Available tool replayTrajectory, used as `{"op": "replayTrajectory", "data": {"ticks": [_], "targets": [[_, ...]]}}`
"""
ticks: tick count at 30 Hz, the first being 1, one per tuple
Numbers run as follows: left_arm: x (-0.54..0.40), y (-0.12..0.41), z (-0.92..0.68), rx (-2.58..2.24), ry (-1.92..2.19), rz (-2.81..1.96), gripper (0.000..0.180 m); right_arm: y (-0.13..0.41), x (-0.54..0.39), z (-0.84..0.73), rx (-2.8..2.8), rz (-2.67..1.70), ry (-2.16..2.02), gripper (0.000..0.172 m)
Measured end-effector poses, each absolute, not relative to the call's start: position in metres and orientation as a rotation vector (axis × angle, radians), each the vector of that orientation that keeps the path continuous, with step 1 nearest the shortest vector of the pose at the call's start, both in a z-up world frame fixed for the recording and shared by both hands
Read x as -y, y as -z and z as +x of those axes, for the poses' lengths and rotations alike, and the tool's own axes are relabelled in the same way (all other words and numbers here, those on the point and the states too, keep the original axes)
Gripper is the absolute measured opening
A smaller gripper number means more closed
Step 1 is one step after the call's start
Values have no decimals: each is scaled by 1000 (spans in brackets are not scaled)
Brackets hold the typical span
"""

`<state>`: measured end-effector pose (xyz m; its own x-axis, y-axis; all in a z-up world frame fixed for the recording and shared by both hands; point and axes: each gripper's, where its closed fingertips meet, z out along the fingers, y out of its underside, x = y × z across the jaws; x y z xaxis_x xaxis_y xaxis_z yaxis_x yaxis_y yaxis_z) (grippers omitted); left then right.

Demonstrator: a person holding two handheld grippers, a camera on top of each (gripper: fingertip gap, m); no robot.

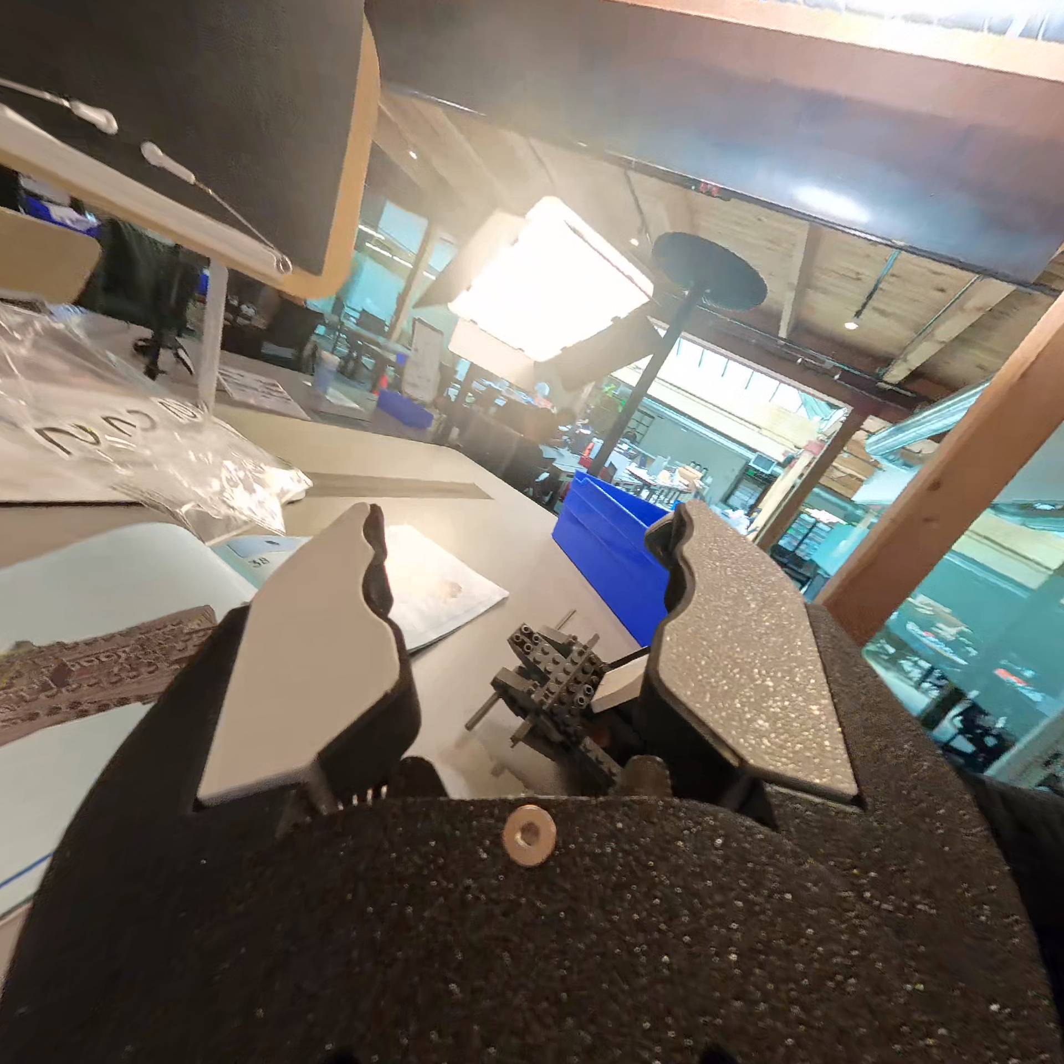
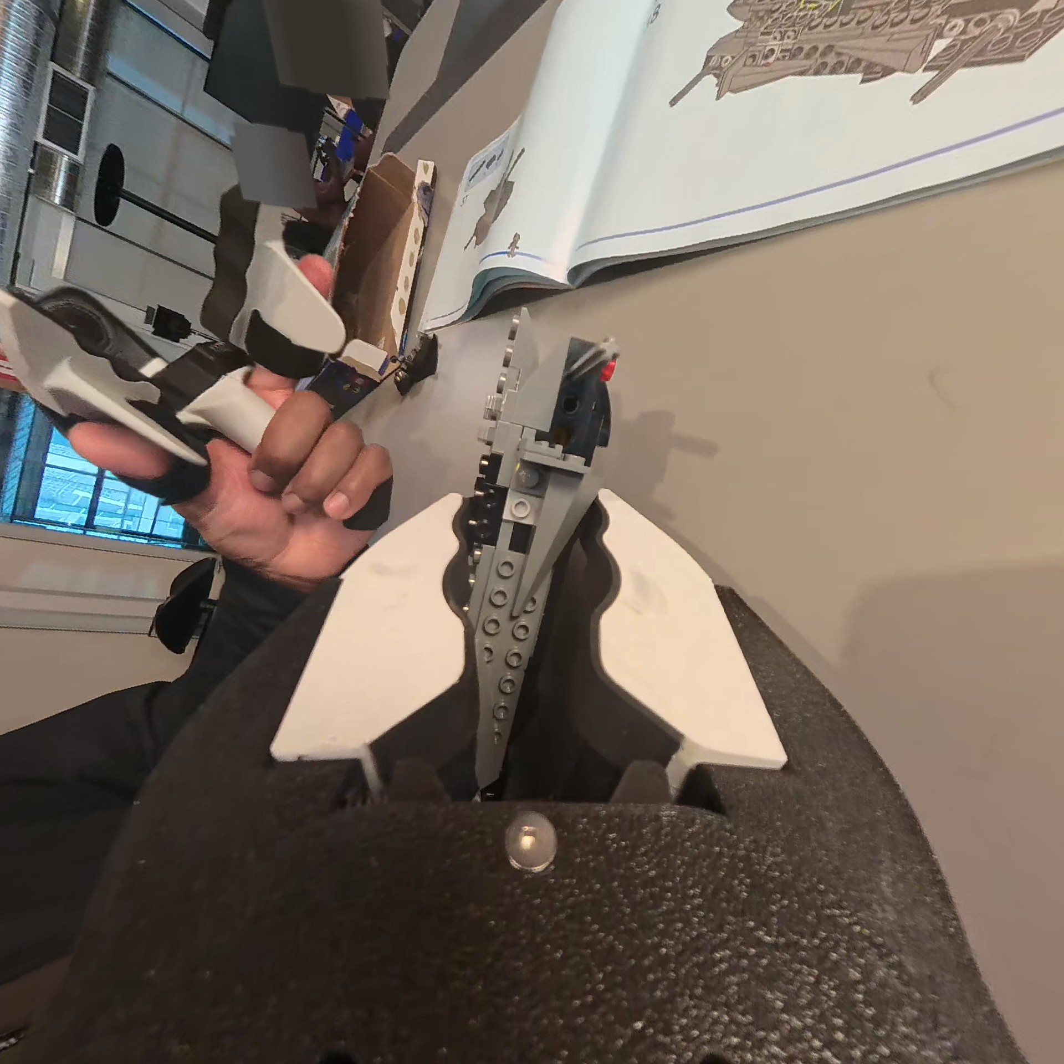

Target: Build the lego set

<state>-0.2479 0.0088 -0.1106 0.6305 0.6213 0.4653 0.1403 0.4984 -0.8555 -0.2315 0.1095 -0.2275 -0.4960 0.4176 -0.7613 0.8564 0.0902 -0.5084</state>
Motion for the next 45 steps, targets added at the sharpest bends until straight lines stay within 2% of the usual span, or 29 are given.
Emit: {"op": "replayTrajectory", "data": {"ticks": [7, 15, 23, 30, 34, 37, 39, 41, 45], "targets": [[-14, 114, -248, 792, -549, -1152, 105, 231, -120, -233, -2132, 1290, 1390, 39], [-35, 139, -251, 812, -586, -1325, 101, 236, -128, -236, -2378, 1282, 1324, 50], [-41, 136, -246, 760, -601, -1339, 96, 242, -134, -234, -2528, 1239, 1196, 56], [-44, 131, -243, 738, -564, -1323, 104, 240, -136, -236, -2642, 1218, 1087, 57], [-50, 133, -240, 730, -522, -1343, 107, 230, -121, -221, -2401, 1144, 1156, 63], [-51, 131, -238, 716, -518, -1346, 107, 226, -119, -220, -2273, 1127, 1220, 60], [-52, 130, -237, 708, -510, -1344, 107, 234, -123, -221, -2334, 1131, 1190, 72], [-52, 129, -236, 707, -504, -1345, 108, 235, -126, -222, -2402, 1119, 1197, 72], [-50, 129, -237, 709, -504, -1348, 109, 246, -135, -224, -2696, 1028, 1124, 84]]}}
